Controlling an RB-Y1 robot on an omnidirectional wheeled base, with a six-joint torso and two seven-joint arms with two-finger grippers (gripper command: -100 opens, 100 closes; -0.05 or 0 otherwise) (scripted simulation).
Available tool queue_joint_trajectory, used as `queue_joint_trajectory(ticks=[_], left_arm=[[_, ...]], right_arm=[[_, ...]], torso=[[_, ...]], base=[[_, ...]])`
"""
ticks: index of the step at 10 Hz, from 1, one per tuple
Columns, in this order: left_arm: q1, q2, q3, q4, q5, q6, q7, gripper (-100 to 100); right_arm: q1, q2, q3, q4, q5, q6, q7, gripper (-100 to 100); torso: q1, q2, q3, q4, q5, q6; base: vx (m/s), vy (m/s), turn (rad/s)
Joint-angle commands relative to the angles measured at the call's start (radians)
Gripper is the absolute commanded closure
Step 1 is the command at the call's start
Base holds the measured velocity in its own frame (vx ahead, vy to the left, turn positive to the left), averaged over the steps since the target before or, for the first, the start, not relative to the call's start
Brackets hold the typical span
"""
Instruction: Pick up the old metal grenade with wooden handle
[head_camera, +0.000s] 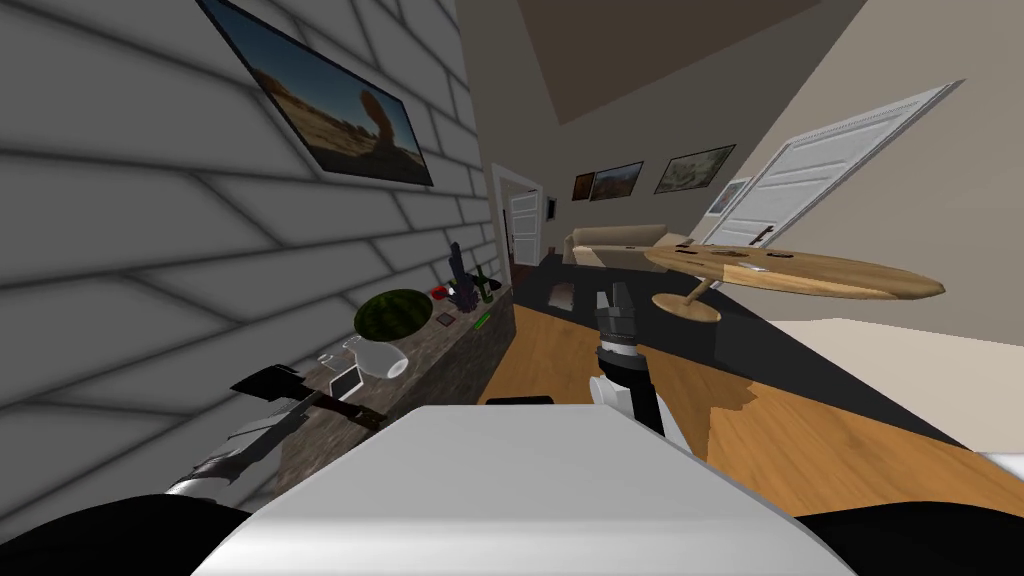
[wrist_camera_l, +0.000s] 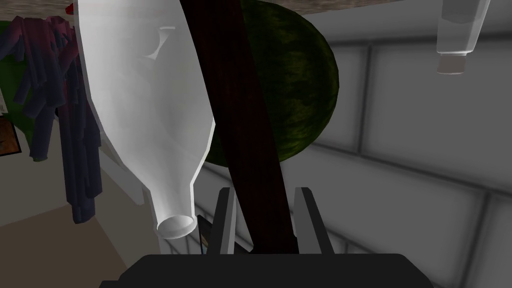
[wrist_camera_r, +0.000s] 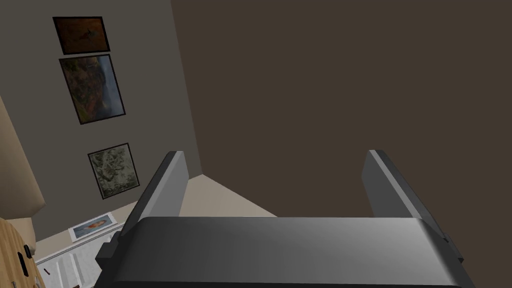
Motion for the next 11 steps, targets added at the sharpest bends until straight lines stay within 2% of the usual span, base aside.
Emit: queue_joint_trajectory(ticks=[1,2,3,4,5,7,8,10,11], left_arm=[[-0.001,-0.006,-0.014,-0.050,-0.006,0.039,-0.006,100],[-0.001,-0.006,-0.014,-0.064,-0.006,0.039,-0.006,100],[-0.025,-0.008,-0.061,-0.112,-0.032,0.092,0.001,100],[-0.025,-0.008,-0.076,-0.114,-0.032,0.105,0.001,100],[-0.025,-0.008,-0.076,-0.144,-0.032,0.125,0.001,100],[-0.025,-0.008,-0.076,-0.190,-0.032,0.131,0.001,100],[-0.049,-0.010,-0.126,-0.225,-0.059,0.182,0.009,100],[-0.049,-0.010,-0.138,-0.309,-0.059,0.223,0.009,100],[-0.049,-0.010,-0.138,-0.316,-0.059,0.223,0.009,100]], right_arm=[[0.000,0.000,0.000,0.000,0.000,0.000,0.000,0],[0.000,0.000,0.000,0.000,0.000,0.000,0.000,0],[0.000,0.000,0.000,0.000,0.000,0.000,0.000,0],[0.000,0.000,0.000,0.000,0.000,0.000,0.000,0],[0.000,0.000,0.000,0.000,0.000,0.000,0.000,0],[0.000,0.000,0.000,0.000,0.000,0.000,0.000,0],[0.000,0.000,0.000,0.000,0.000,0.000,0.000,0],[0.000,0.000,0.000,0.000,0.000,0.000,0.000,0],[0.000,0.000,0.000,0.000,0.000,0.000,0.000,0]], torso=[[0.000,0.000,0.000,0.000,0.000,0.000],[0.001,0.000,0.000,0.000,0.001,0.002],[0.000,-0.001,-0.001,0.000,0.000,0.003],[0.005,-0.002,-0.002,-0.002,0.002,-0.001],[0.009,0.000,-0.002,-0.003,0.007,-0.005],[0.010,0.001,-0.001,-0.004,0.010,-0.002],[0.008,0.001,-0.002,-0.004,0.009,-0.002],[0.016,0.001,-0.002,-0.005,0.012,-0.007],[0.016,0.001,-0.002,-0.005,0.012,-0.004]], base=[[-0.003,0.036,0.047],[-0.006,0.012,-0.044],[-0.001,0.077,0.314],[0.011,0.076,0.273],[-0.001,0.030,0.107],[-0.014,-0.004,-0.008],[-0.004,0.064,0.324],[0.004,0.053,0.219],[-0.005,0.013,-0.058]])
